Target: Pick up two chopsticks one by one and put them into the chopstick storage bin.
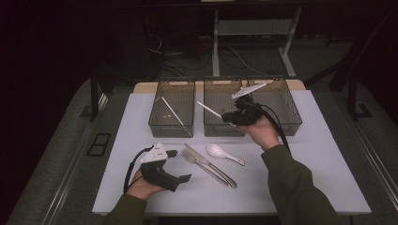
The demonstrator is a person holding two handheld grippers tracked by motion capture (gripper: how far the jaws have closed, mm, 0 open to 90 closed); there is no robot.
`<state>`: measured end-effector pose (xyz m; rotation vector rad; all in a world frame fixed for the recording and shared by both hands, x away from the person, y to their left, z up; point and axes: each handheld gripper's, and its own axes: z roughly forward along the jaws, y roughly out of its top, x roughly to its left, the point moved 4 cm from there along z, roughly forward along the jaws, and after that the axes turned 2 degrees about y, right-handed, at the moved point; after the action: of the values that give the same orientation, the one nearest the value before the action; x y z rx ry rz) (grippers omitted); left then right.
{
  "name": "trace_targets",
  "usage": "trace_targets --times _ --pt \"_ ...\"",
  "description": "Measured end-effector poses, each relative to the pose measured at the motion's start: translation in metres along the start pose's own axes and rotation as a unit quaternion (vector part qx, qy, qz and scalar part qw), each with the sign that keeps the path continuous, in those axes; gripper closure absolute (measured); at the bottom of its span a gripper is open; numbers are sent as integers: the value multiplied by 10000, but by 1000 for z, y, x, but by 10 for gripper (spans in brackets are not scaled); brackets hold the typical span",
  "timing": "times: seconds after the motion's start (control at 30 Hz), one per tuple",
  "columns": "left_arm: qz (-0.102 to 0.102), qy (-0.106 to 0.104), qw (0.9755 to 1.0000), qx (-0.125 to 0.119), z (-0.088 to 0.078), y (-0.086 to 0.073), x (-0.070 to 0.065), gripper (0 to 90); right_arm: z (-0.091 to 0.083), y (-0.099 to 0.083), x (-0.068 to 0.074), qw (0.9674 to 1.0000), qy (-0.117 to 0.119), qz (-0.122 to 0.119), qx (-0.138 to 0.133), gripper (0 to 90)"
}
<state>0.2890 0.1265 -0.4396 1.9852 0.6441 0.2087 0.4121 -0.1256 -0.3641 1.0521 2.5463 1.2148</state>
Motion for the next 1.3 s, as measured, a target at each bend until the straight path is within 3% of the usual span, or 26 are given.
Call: trace_targets --times 0.3,0.7,1.3 --pt "-9 -13 10000 -10 0 1 -1 0 25 31 11 10000 -15 -64 63 847" --pt "31 -68 10000 -28 0 2 -1 0 74 62 25 9995 -34 -93 312 847" --pt "-25 -146 9998 -93 -2 2 -2 0 143 100 30 9971 -240 63 714 846"
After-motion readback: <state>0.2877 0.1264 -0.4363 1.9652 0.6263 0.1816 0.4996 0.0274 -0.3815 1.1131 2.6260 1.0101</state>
